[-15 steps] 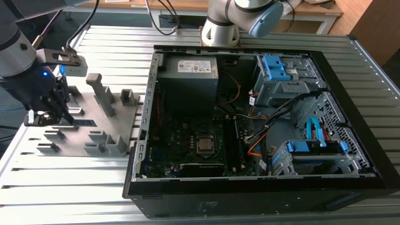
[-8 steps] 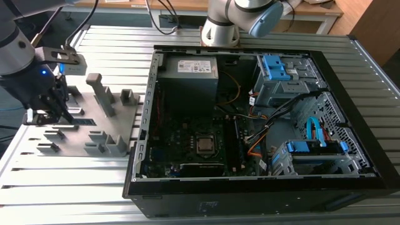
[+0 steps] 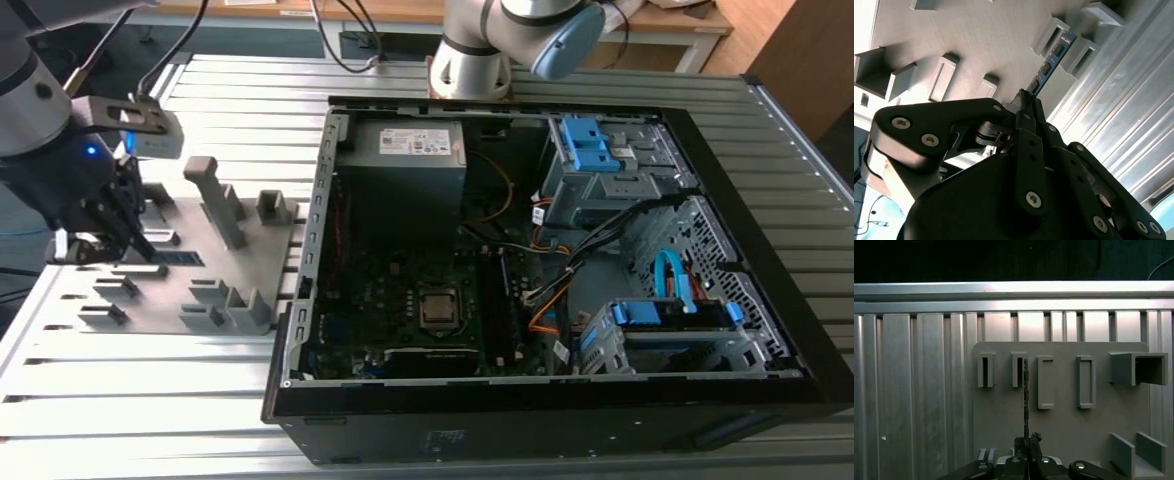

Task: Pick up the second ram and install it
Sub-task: 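Pick up the second ram and move it above second insertion slot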

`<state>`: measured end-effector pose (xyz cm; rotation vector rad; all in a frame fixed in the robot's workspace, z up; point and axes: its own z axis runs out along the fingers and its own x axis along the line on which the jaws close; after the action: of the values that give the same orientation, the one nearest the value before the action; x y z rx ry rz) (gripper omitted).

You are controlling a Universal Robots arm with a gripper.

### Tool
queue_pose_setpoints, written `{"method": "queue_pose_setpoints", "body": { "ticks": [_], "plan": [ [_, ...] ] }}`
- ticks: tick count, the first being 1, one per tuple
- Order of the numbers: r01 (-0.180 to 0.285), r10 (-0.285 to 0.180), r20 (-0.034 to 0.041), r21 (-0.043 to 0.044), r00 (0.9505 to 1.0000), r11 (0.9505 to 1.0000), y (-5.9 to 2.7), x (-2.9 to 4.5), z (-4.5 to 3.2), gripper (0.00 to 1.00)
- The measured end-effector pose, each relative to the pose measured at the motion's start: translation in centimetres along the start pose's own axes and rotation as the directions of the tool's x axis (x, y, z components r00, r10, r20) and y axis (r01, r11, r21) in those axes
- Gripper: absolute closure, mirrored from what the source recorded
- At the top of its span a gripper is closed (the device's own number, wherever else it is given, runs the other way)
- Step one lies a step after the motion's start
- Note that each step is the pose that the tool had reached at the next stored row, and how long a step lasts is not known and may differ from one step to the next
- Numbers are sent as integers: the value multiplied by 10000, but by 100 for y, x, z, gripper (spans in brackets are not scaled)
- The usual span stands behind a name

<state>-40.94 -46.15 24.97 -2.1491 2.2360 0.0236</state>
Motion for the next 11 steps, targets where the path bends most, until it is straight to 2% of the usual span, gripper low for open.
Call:
{"method": "queue_pose_setpoints", "body": {
  "ticks": [11],
  "plan": [
    [0,0,1,1,10000,10000,-1,-3,-76,86]
  ]
}}
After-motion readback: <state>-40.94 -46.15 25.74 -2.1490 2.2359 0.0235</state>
